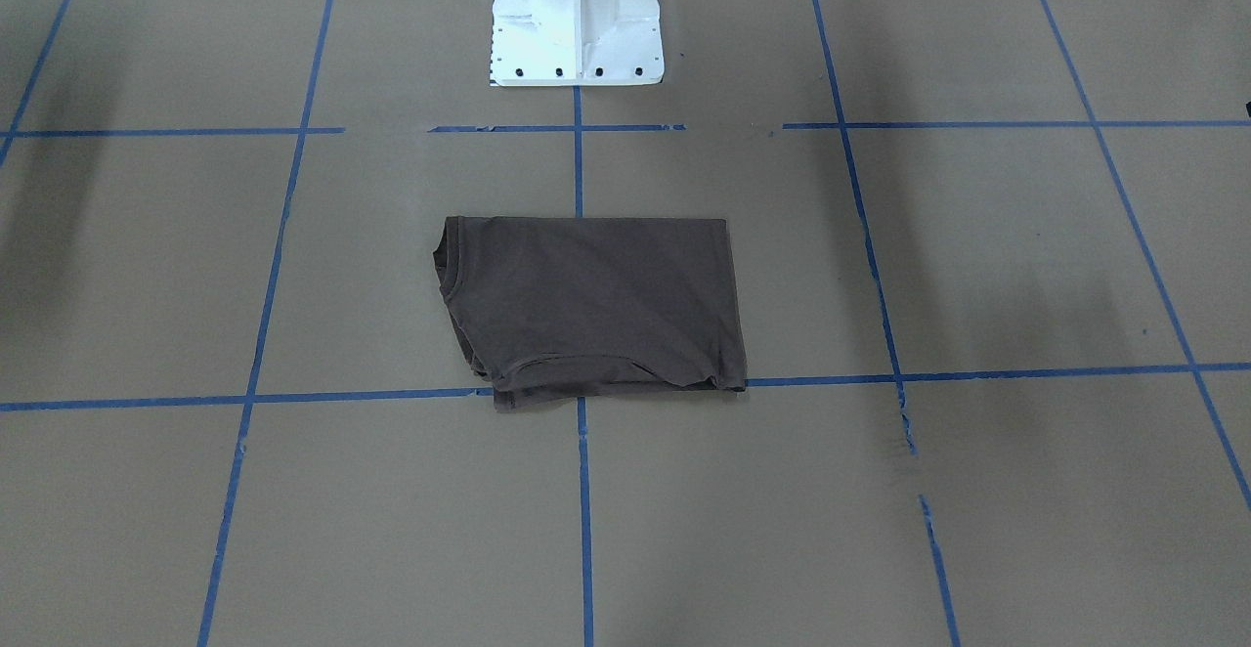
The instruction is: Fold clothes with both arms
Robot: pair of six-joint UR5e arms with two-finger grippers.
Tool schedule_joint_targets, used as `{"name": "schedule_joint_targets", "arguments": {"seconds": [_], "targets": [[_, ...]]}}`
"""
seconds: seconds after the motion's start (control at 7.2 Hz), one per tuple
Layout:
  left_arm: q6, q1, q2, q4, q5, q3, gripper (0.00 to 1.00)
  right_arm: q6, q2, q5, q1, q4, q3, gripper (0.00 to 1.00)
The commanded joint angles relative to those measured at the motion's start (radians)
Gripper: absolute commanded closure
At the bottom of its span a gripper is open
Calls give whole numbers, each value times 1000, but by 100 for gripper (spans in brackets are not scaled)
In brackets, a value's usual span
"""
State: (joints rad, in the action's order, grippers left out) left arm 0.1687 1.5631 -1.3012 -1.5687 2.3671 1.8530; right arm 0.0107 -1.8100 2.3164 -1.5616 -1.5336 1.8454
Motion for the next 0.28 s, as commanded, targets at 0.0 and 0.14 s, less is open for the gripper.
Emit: {"name": "schedule_joint_targets", "arguments": {"seconds": [0.0, 0.14], "targets": [[2, 0, -1, -2, -2, -1, 0, 0, 0, 0, 0, 1, -1, 0], [2, -2, -1, -2, -2, 0, 0, 0, 0, 0, 0, 1, -2, 0]]}}
